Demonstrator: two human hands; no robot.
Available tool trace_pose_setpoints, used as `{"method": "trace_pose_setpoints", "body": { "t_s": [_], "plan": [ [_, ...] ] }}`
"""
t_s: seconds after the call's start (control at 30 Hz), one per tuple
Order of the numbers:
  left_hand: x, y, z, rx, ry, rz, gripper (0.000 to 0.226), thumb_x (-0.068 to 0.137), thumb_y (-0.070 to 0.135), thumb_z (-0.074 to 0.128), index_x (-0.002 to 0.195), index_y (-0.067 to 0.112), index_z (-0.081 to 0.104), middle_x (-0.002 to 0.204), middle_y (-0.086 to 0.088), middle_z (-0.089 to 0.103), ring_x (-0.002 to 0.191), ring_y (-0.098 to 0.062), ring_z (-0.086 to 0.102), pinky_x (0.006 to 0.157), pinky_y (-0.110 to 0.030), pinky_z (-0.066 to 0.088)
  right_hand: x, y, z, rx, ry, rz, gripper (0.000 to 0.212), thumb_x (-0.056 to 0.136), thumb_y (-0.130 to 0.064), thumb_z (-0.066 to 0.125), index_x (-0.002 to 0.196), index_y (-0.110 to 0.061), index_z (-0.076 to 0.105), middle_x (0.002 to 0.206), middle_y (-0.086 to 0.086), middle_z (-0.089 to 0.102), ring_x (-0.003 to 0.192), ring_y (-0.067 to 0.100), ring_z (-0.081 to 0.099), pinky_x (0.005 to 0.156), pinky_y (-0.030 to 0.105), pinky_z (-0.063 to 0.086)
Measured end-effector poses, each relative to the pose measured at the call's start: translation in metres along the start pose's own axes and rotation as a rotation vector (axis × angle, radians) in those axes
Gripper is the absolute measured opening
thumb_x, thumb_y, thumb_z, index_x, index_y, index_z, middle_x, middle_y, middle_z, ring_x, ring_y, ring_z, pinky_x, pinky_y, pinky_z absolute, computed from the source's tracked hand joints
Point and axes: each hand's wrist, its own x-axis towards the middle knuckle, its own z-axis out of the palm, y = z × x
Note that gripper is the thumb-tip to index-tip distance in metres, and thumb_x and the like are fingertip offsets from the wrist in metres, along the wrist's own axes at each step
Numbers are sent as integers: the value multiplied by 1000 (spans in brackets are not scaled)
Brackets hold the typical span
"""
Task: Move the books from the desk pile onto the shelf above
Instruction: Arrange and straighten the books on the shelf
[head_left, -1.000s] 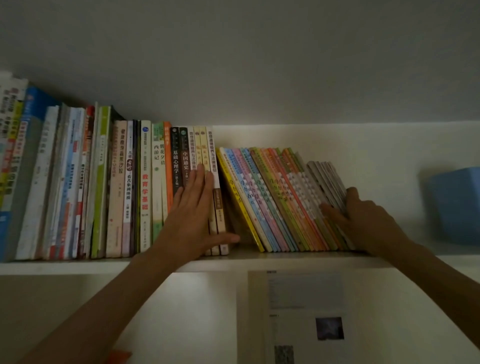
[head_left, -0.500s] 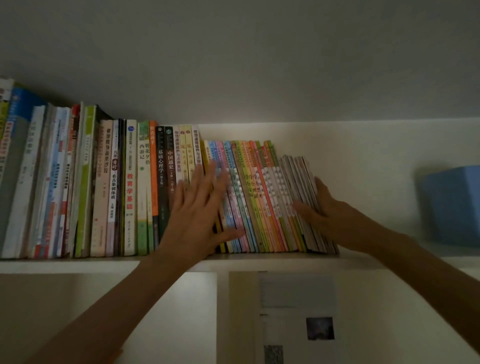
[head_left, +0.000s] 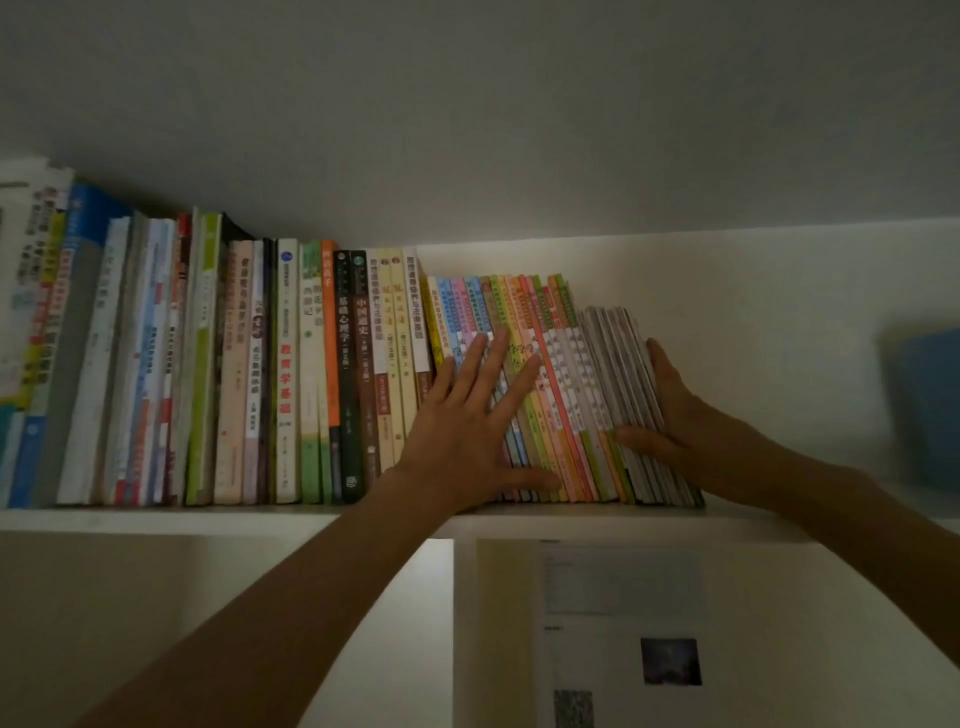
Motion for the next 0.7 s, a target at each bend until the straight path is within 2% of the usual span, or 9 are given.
{"method": "trace_pose_setpoints", "body": {
  "t_s": [0.1, 0.17, 0.27, 0.33, 0.4, 0.47, 0.53, 0.63, 0.7],
  "plan": [
    [-6, 5, -4, -51, -13, -74, 103, 71, 84, 24, 141, 29, -27, 148, -10, -35, 137, -29, -32, 109, -44, -21, -11, -9, 2, -122, 97, 94, 106, 73, -67, 37, 145, -20, -25, 159, 2, -4, 143, 24, 17, 116, 37, 17],
    [-15, 1, -7, -141, 32, -154, 94, 75, 80, 22, 144, 33, -21, 150, -6, -32, 138, -25, -30, 106, -42, -23, -21, -17, 9, -144, 179, 115, 107, 71, -68, 37, 144, -20, -25, 158, 3, -10, 144, 24, 10, 116, 36, 12],
    [-40, -23, -10, -271, 171, -161, 77, 83, 72, 20, 146, 37, -8, 153, 3, -19, 141, -17, -19, 111, -41, -13, -21, -31, 21, -277, 317, 44, 100, 76, -80, 30, 142, -25, -22, 157, 8, -11, 145, 31, 4, 117, 49, 13],
    [-61, -45, -11, -310, 213, -140, 72, 84, 72, 18, 144, 41, -8, 152, 9, -19, 141, -10, -19, 111, -38, -10, -9, -47, 26, -383, 405, 19, 95, 80, -75, 29, 151, -20, 1, 157, 15, 7, 141, 40, 14, 106, 62, 22],
    [-82, -69, -10, -322, 176, -177, 72, 83, 73, 16, 143, 44, -11, 150, 16, -27, 140, -6, -23, 110, -35, -13, 7, -73, 35, -515, 368, -66, 85, 83, -71, 25, 146, -12, 26, 150, 22, 27, 135, 44, 25, 96, 69, 29],
    [-97, -93, -9, -277, 141, -230, 75, 82, 74, 15, 143, 44, -16, 147, 17, -33, 140, -7, -25, 110, -35, -14, 21, -100, 55, -616, 264, -207, 74, 84, -61, 46, 141, -15, 33, 149, 20, 32, 135, 43, 29, 99, 68, 31],
    [-105, -117, -6, -248, 137, -279, 78, 79, 76, 13, 141, 44, -21, 147, 16, -35, 139, -9, -27, 109, -37, -14, 34, -126, 81, -575, 220, -302, 81, 77, -49, 68, 144, -18, 34, 153, 15, 25, 139, 41, 26, 106, 62, 27],
    [-122, -156, 1, -268, 148, -427, 86, 77, 78, 12, 143, 37, -24, 151, 9, -28, 141, -12, -20, 113, -39, -7, 49, -165, 116, -473, 207, -272, 93, 80, -52, 64, 150, -22, 10, 156, 7, -5, 145, 33, 0, 115, 55, 17],
    [-138, -183, 8, -280, 127, -457, 85, 78, 76, 9, 143, 32, -23, 151, 9, -25, 142, -11, -15, 117, -42, 1, 57, -180, 130, -528, 249, -273, 106, 64, -56, 76, 148, -16, 24, 155, 15, 13, 142, 36, 14, 108, 61, 24]
  ]
}}
